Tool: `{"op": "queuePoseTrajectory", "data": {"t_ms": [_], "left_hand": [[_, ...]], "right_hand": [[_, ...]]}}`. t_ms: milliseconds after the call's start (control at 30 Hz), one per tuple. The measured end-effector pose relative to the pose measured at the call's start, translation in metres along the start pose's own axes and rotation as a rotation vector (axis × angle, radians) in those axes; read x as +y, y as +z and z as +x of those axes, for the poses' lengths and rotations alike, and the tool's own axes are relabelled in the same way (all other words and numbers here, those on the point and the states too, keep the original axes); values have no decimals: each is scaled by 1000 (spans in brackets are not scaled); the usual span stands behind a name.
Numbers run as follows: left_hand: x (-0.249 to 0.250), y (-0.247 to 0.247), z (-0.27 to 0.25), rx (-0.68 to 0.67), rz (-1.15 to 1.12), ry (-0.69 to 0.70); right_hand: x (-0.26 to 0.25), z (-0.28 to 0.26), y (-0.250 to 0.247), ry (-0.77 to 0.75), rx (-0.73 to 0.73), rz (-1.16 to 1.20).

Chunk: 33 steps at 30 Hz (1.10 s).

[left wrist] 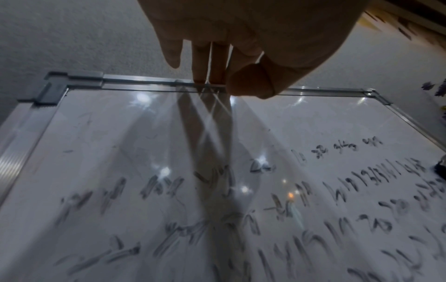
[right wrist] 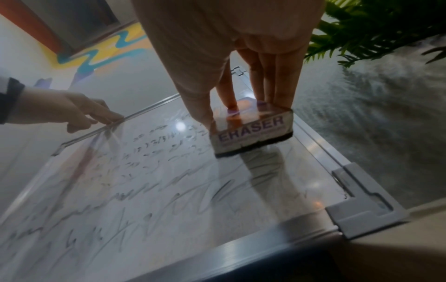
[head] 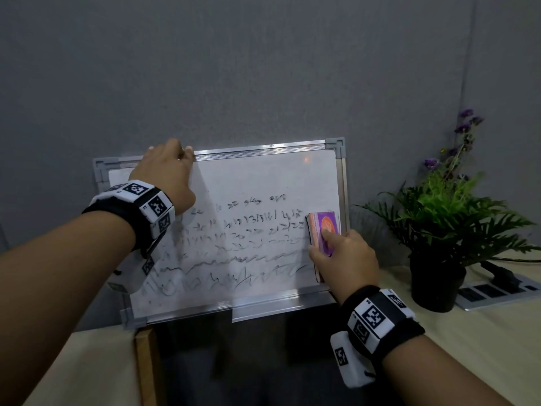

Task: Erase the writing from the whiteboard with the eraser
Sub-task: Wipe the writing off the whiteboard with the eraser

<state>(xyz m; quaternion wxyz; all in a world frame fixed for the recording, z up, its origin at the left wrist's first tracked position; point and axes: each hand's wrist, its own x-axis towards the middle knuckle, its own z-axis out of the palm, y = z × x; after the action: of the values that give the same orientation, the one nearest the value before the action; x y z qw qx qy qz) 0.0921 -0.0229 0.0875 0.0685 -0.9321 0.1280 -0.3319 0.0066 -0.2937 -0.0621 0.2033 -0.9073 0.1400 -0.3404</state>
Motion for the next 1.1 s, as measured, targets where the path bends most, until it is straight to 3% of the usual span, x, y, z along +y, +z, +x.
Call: {"op": "queuePoseTrajectory", "data": {"t_ms": [900, 1100], "left_hand": [[7, -7, 1, 57, 51, 39], [18, -3, 4, 6, 17, 1]], "right_hand": [[1, -1, 0, 51, 12, 4], [3, -6, 3, 52, 7, -32]]}}
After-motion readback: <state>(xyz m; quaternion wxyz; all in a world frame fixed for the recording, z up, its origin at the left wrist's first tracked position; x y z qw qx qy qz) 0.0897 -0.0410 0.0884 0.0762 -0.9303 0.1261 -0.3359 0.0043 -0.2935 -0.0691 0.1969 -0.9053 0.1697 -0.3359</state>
